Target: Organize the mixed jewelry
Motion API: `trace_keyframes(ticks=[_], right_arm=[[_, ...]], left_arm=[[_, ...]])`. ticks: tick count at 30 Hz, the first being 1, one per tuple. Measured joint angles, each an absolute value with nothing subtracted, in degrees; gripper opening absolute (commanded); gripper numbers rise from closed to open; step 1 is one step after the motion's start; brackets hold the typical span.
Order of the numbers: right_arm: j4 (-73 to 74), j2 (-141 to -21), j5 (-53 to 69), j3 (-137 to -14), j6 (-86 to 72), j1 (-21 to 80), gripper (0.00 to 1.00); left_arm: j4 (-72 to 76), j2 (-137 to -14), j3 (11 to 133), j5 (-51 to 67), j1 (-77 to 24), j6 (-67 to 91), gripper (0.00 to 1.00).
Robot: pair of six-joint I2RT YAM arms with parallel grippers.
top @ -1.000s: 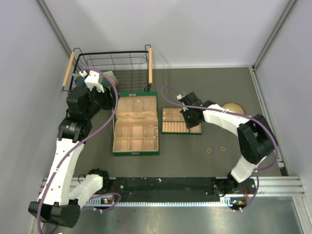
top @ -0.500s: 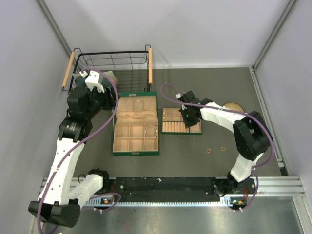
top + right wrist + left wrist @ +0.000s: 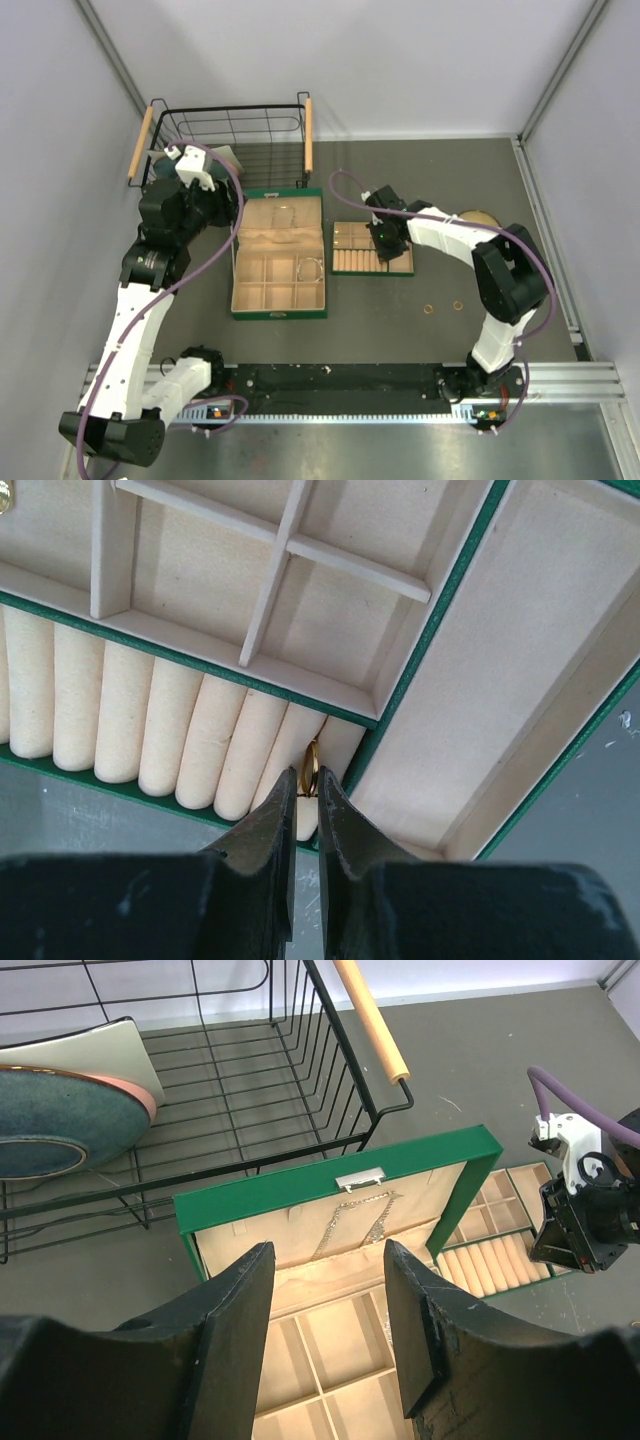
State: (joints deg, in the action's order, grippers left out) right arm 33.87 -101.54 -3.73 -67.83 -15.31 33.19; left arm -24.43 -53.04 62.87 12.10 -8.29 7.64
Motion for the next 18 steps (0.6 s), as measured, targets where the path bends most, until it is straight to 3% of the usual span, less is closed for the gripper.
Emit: trace_keyframes(ticks=[10, 18], right_arm=[[35.6, -104.0, -3.2, -70.3, -15.5, 33.1, 0.0], [36.8, -104.3, -2.6, -71.4, -14.6, 33.1, 0.24]], left_arm=[[-24.1, -53.0, 62.4, 12.1, -8.3, 7.8, 0.53], [-24.1, -53.0, 62.4, 12.1, -8.3, 7.8, 0.53]])
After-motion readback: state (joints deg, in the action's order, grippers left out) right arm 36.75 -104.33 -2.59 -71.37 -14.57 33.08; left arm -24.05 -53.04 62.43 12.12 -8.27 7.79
